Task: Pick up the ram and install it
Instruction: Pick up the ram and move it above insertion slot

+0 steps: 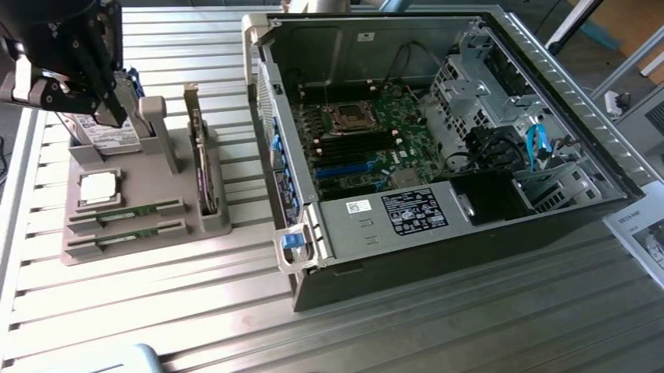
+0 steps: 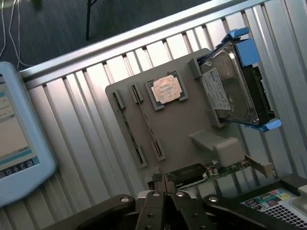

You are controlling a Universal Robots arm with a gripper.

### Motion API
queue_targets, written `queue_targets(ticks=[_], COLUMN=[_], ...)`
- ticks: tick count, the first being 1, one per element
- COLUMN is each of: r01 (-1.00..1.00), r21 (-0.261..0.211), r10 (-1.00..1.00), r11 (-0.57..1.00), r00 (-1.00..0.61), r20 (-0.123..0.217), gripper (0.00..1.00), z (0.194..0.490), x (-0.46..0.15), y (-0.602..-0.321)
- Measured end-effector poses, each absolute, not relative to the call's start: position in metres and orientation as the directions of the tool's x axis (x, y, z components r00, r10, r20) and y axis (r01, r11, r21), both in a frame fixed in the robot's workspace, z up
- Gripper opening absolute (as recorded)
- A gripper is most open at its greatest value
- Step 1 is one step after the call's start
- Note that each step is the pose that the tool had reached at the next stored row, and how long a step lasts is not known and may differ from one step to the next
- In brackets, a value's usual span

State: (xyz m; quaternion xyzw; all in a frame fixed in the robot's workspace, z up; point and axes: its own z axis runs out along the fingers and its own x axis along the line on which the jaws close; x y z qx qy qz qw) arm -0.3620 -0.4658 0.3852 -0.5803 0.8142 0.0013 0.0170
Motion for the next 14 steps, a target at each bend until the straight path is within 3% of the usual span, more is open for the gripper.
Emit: queue_targets(ticks=[14], r01=[-0.994], r21=[-0.018], r10=[-0.994], r11=[0.104], r00=[-0.104], r20=[-0.029], gripper=[0.13], z=[0.3851], x=[-0.362], y=[-0.4658])
